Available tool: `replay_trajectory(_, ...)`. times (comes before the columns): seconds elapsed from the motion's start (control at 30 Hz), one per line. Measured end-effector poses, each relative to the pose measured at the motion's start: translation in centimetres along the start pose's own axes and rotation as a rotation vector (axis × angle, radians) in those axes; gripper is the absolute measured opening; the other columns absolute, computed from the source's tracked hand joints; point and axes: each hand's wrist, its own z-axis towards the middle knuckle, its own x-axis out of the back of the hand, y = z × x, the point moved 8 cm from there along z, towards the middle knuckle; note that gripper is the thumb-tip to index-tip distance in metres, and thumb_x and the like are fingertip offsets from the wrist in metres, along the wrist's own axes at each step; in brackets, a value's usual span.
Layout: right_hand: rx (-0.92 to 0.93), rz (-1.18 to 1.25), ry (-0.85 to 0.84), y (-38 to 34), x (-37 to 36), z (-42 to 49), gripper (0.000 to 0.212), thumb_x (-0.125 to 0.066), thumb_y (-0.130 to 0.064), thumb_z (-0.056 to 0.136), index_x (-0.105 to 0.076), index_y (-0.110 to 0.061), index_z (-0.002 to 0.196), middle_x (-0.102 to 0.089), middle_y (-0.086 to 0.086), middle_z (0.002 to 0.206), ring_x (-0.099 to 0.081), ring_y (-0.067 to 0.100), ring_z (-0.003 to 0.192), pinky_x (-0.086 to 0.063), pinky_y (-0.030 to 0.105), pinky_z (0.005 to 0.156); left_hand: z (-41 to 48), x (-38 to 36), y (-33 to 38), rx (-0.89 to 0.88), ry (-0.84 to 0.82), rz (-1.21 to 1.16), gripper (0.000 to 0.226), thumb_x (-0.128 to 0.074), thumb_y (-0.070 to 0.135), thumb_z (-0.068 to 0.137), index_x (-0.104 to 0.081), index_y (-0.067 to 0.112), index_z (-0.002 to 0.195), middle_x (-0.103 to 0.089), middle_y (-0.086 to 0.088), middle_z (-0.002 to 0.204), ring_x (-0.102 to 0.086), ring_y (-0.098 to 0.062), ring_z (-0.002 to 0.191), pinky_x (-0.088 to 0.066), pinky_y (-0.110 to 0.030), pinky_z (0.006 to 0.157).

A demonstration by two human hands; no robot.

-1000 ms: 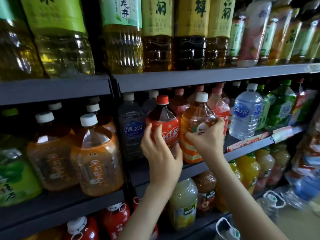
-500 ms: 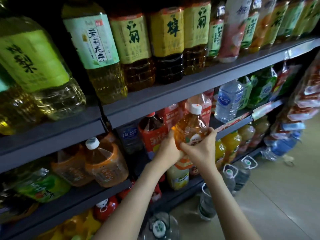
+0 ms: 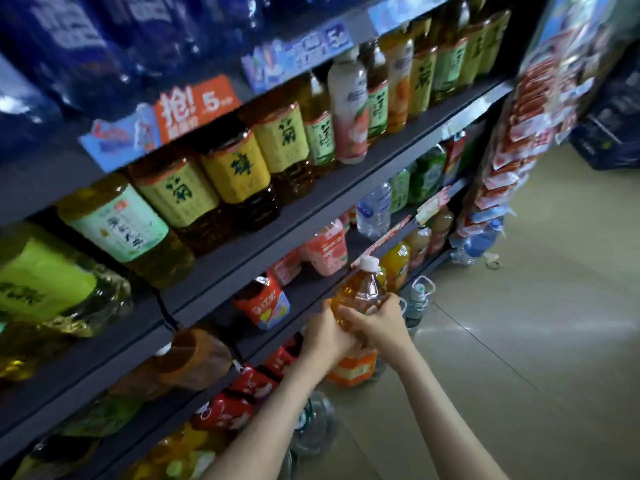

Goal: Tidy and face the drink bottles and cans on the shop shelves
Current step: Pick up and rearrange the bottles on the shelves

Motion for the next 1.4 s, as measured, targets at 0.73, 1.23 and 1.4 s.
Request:
replay_trajectory(0.73,-0.329,-0.15,0.004,-5.7,15.8,14.4,0.041,-0.083,-0.031,0.047,-0.071,-0.006,0.077,-0.073,0.013,0.079,-0.07,0.023,0.069,-0.06,0.043,0.064,10.9,-9.4,16.8,0.067,-0.31,-0.1,0.081,-0.076,0.054,0.046,-0.051,0.031,0.12,-0.068,0.008,0.106,-0.065,-0.011,0.096,-0.054,-0.034,0.082)
replay_trajectory(1.23,0.148,-0.194,0.11,-6.3,18.4,26.0,0.064,-0.091,-0.024,0.05,-0.047,-0.019,0.096,-0.051,-0.001,0.095,-0.055,0.011,0.089,-0.047,0.03,0.083,16.6,-9.4,11.5,0.438,0.677,-0.4,0.037,-0.063,0.02,0.087,-0.052,0.005,0.119,-0.062,-0.012,0.113,-0.058,-0.029,0.104,-0.046,-0.035,0.085)
replay_trajectory(1.4,0.179,-0.069,0.032,-1.8,17.2,29.8,0.076,-0.091,-0.047,0.042,-0.055,-0.012,0.099,-0.058,0.002,0.1,-0.06,0.007,0.087,-0.053,0.03,0.077,21.6,-9.9,12.7,0.229,1.018,-0.441,0.074,-0.078,0.022,0.074,-0.039,-0.005,0.132,-0.048,-0.02,0.128,-0.045,-0.031,0.122,-0.036,-0.034,0.104)
